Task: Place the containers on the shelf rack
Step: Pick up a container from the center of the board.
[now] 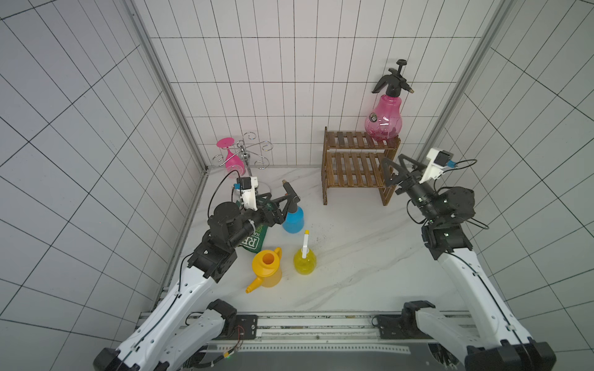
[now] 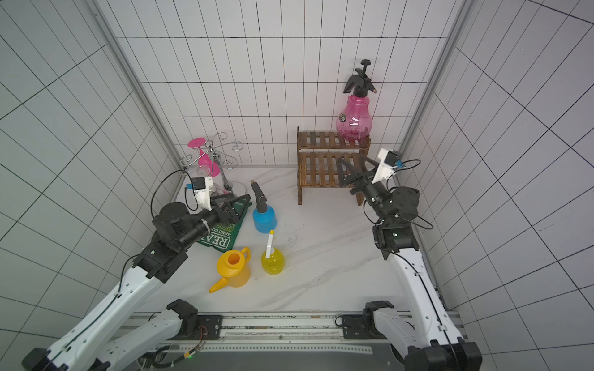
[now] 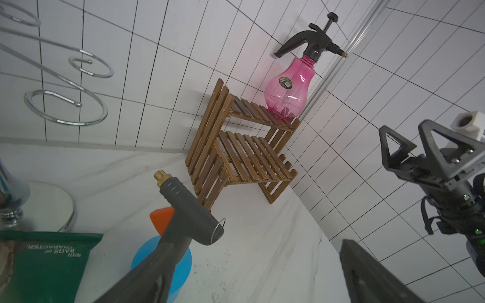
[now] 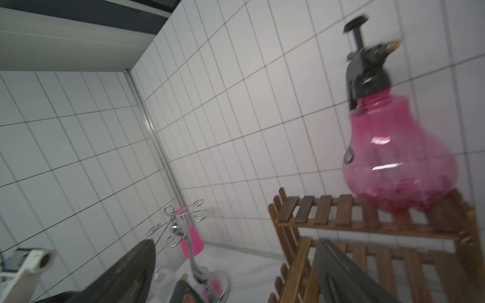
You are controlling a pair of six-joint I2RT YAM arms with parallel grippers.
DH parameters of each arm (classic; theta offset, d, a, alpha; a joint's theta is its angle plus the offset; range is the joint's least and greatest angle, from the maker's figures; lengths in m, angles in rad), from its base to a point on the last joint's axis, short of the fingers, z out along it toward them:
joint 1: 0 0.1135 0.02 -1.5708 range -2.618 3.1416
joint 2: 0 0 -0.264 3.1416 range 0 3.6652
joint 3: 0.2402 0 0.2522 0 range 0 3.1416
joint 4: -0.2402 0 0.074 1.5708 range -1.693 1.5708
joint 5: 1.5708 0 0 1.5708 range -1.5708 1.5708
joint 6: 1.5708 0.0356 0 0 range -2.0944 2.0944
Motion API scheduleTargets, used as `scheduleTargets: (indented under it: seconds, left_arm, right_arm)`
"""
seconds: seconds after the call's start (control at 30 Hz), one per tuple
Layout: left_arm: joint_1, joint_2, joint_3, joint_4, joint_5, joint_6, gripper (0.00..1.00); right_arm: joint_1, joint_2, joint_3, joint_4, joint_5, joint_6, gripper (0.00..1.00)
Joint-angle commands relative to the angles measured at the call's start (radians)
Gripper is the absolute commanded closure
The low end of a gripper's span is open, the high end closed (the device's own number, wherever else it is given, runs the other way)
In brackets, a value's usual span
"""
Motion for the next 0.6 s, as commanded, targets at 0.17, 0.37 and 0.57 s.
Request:
scheduleTargets:
  seconds: [0.17,0.37,0.57]
  left_arm:
    - [-0.001,-0.015,0.011,-0.077,-0.123,-0.114,0.02]
    - [-0.006,-0.033,0.018,-0.122,-0.181,-0.132,0.02]
    - [-0.006,-0.054,0.009,-0.153,-0.214,-0.138,0.02]
  right_arm:
    - [0.451,0.053,0.110,-0.740,0.139,-0.118,0.13]
    - [0.648,0.222,0.259,-0.969,0.338,-0.097,0.17]
    - [0.714,0.317,0.347,-0.992,0.507,-0.030,0.18]
